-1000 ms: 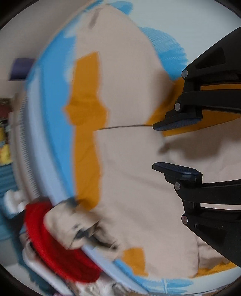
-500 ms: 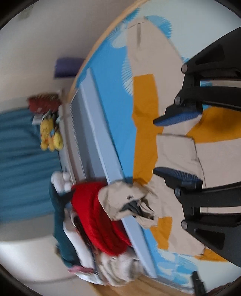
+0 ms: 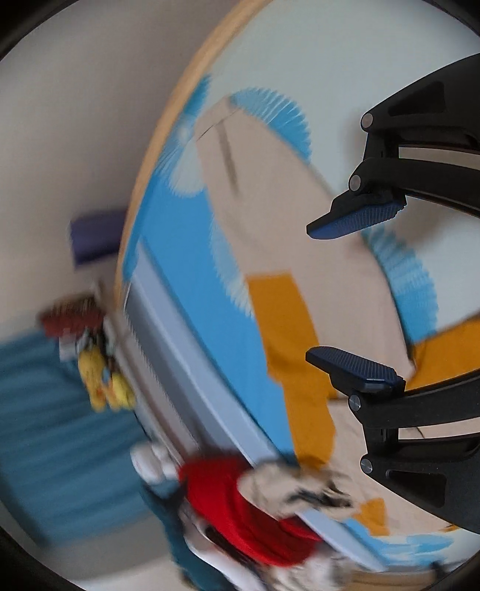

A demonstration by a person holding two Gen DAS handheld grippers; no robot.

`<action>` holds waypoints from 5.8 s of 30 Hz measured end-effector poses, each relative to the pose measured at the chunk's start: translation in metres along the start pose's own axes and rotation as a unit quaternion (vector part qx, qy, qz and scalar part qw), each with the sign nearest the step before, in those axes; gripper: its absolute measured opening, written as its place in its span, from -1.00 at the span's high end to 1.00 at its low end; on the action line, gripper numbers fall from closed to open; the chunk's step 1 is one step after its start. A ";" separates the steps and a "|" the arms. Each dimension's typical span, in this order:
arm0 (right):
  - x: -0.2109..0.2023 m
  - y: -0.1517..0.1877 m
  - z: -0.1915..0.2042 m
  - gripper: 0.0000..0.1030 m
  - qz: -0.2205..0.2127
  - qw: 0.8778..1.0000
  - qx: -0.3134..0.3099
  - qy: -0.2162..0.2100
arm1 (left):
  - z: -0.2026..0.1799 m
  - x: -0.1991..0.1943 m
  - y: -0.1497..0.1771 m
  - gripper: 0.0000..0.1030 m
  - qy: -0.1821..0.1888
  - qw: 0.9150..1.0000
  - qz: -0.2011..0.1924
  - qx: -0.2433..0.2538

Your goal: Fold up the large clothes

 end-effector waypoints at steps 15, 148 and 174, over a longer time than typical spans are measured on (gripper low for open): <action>0.042 0.000 -0.125 0.77 0.020 0.998 0.061 0.022 | -0.050 0.017 0.031 0.28 0.008 0.997 0.021 0.079; 0.106 0.137 0.242 0.65 0.253 0.953 0.020 -0.168 | -0.114 0.035 0.069 0.25 0.072 0.983 0.045 0.162; -0.018 0.099 0.369 0.86 0.126 0.852 -0.090 -0.500 | -0.146 0.009 0.082 0.54 0.127 0.973 0.010 0.191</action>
Point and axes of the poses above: each gripper's, at about its wrist camera, not at the fingertips, and x roughly the way its jaws point, z to its left, y to its underside, the point moved 2 cm from there along x, roughly the way its jaws point, and after that the axes turned 13 degrees about -x, right-handed, at the moved point
